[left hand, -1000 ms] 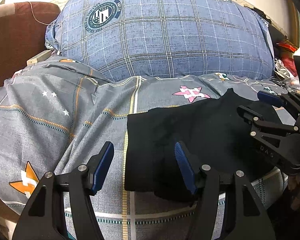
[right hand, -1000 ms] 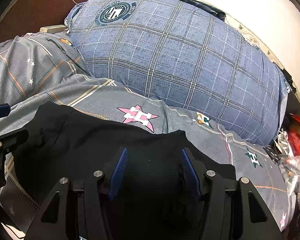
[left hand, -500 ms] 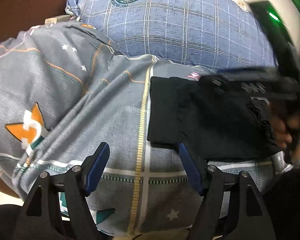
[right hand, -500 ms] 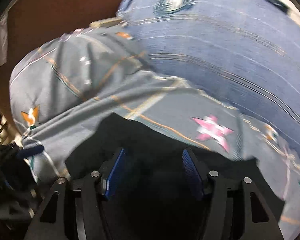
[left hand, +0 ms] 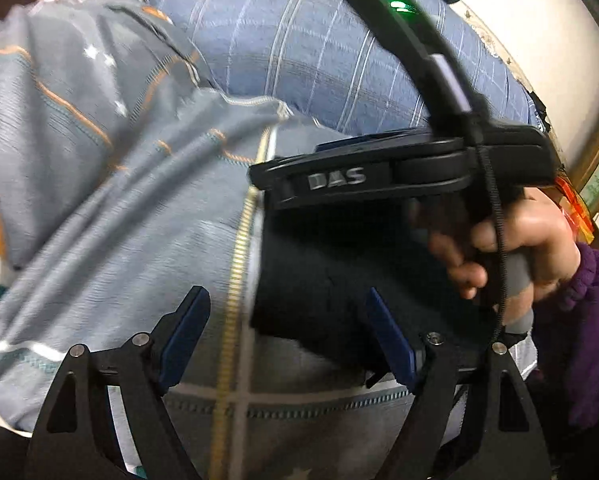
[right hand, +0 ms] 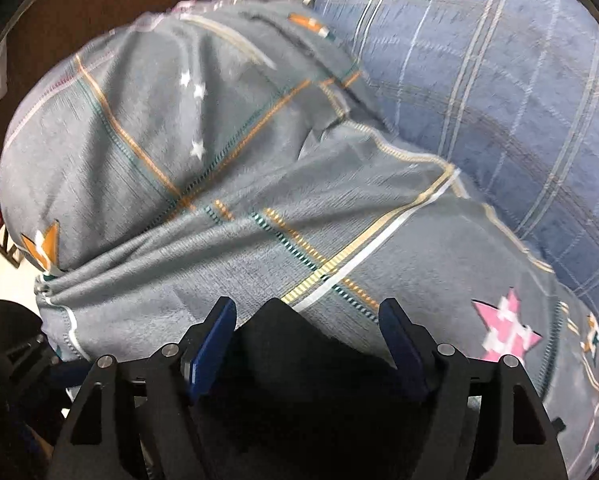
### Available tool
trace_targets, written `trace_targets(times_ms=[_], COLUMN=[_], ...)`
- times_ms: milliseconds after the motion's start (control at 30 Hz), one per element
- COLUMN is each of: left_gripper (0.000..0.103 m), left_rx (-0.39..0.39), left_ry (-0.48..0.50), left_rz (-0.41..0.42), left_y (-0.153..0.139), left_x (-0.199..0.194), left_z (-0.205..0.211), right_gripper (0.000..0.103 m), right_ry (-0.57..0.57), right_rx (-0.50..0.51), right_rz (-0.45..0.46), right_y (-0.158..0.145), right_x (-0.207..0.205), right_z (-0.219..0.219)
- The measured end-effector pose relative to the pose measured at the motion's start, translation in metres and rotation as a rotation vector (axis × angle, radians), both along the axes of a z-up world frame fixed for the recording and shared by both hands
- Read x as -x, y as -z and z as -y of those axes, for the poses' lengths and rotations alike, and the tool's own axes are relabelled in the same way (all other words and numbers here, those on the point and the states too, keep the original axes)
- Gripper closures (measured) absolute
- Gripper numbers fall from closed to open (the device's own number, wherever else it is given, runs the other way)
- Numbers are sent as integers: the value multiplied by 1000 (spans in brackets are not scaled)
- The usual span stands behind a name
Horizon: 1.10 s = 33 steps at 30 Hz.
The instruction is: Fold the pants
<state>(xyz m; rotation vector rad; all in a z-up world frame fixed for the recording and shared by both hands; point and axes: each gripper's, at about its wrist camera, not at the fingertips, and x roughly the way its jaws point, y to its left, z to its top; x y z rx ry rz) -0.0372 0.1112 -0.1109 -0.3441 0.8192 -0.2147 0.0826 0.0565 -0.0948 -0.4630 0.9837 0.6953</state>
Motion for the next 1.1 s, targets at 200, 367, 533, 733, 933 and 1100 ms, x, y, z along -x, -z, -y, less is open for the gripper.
trace_targets(times_ms=[200, 367, 533, 733, 933, 1100], left_gripper=[29, 31, 24, 24, 21, 20], left_rx=[18, -7, -1, 26, 34, -3], left_ry=[10, 37, 90, 160, 193, 239], left_rz=[4, 44, 63, 111, 202, 260], left_y=[7, -1, -7, -14, -28, -46], left_x=[-6, 1, 10, 25, 42, 44], left_z=[1, 8, 18, 34, 47, 77], right_gripper=[60, 85, 90, 90, 90, 90], right_ry=[38, 66, 121, 219, 368, 441], right_rx=[-14, -109, -227, -385, -583, -680], right_rz=[-134, -138, -97, -43, 3, -10], right_y=[27, 6, -29, -60, -71, -69], right_x=[-18, -8, 12, 37, 65, 69], right_z=[11, 33, 72, 128, 202, 249])
